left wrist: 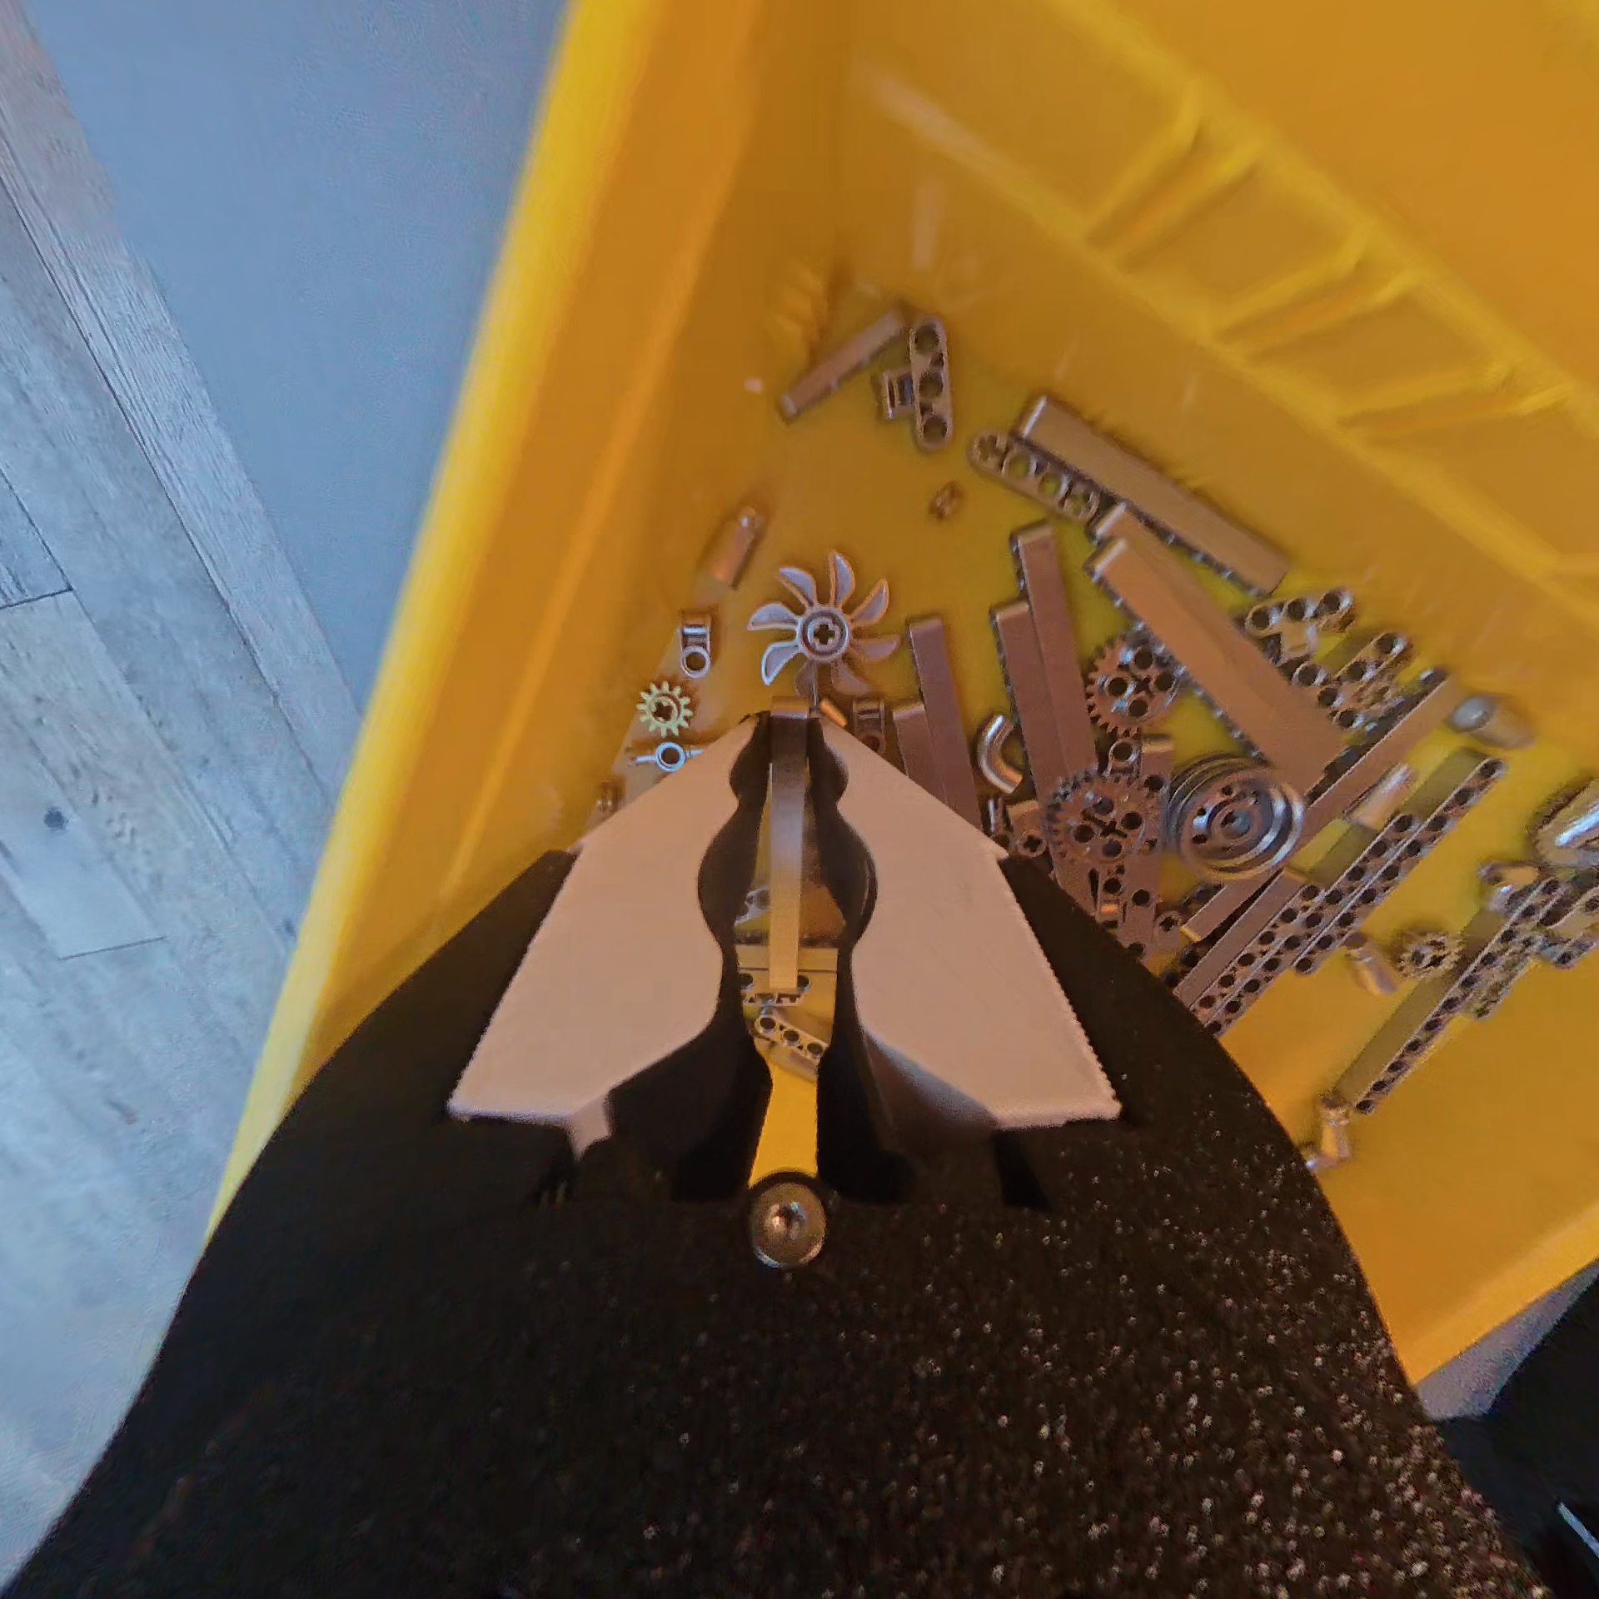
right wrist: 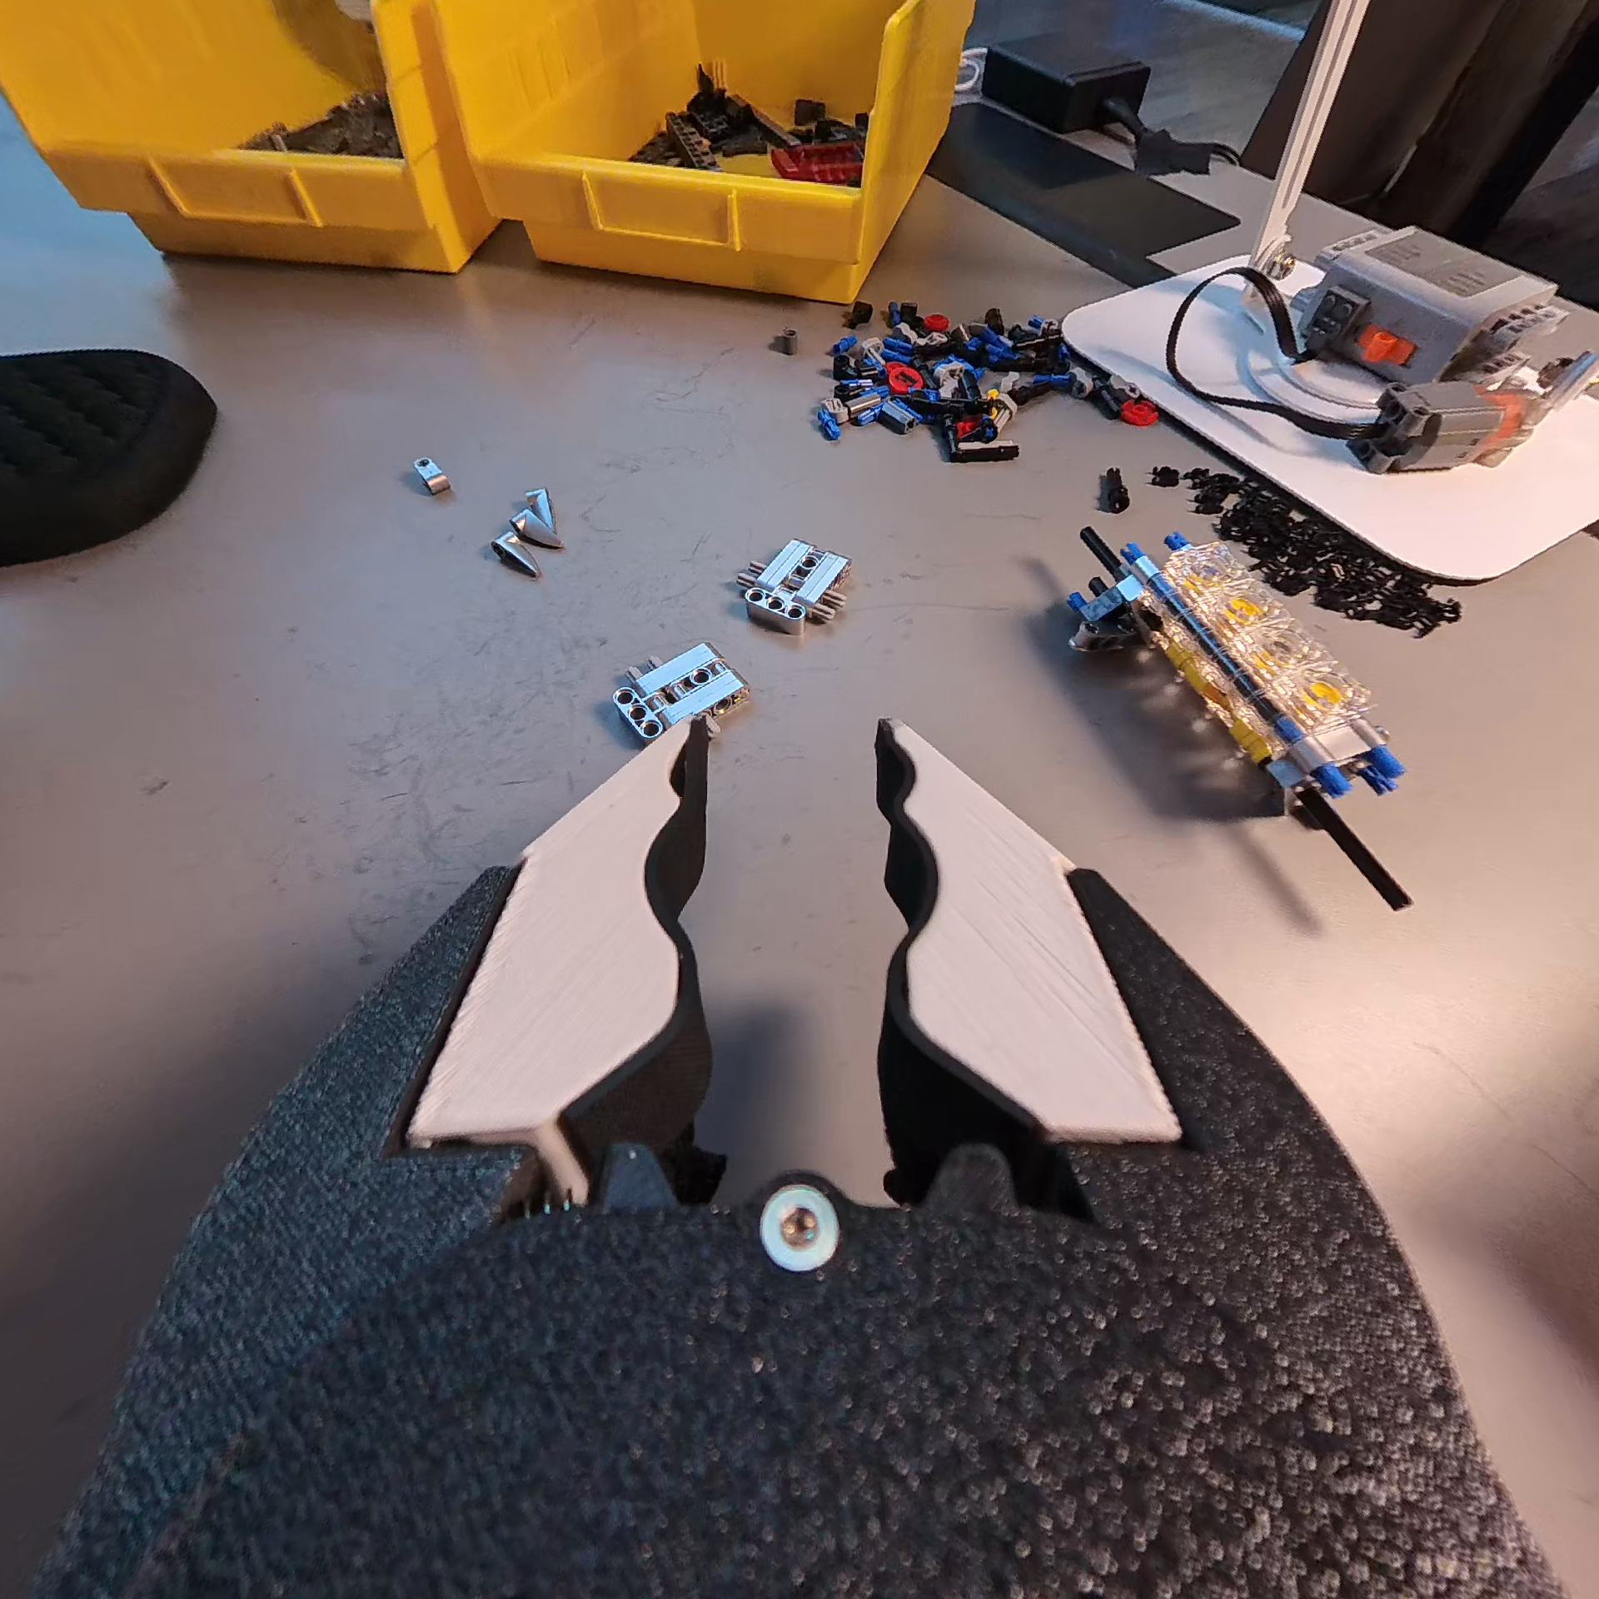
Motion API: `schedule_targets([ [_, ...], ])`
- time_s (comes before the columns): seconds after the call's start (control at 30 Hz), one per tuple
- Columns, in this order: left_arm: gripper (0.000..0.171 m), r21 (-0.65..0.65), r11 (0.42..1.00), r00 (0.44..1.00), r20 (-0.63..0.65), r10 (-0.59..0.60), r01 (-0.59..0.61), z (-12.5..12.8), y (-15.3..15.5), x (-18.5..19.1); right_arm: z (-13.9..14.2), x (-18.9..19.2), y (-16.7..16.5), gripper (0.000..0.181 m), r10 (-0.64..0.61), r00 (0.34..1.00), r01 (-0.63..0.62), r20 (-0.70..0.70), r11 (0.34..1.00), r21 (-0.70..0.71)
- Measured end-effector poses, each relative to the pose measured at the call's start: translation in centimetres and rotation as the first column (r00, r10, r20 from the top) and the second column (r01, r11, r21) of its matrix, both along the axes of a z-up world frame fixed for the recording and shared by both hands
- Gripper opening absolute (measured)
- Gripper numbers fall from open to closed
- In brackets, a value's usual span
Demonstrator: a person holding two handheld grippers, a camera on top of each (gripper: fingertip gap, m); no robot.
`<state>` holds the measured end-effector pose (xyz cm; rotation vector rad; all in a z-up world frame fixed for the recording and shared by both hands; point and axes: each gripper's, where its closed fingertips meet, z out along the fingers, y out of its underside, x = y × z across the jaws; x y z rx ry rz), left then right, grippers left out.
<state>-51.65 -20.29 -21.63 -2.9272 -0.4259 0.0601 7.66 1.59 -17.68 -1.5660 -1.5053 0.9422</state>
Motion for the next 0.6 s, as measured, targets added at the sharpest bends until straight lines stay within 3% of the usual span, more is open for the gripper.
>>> schedule_targets([
  [0.1,0.009,0.097,0.992,0.997,-0.023,0.078,-0.076,1.2,0.9,-1.1,-0.2,-0.1,-0.1,0.038,0.005,1.0,-0.005,0.012,1.0,0.001],
  [0.2,0.013,0.083,0.99,0.988,-0.099,0.123,-0.115,0.7,0.3,-2.3,-0.3,-0.1,-0.2,0.038,0.008,1.0,-0.008,0.017,1.0,0.012],
  [0.37,0.009,0.099,0.983,0.979,-0.12,0.165,-0.153,1.1,0.5,-2.7,0.0,0.0,-0.1,0.038,0.006,1.0,-0.006,0.003,1.0,0.007],
  [0.6,0.0,-0.04,0.992,0.966,-0.233,0.11,-0.123,0.1,-0.6,-3.2,0.1,0.0,-0.2,0.038,0.009,1.0,-0.009,-0.006,1.0,0.008],
])
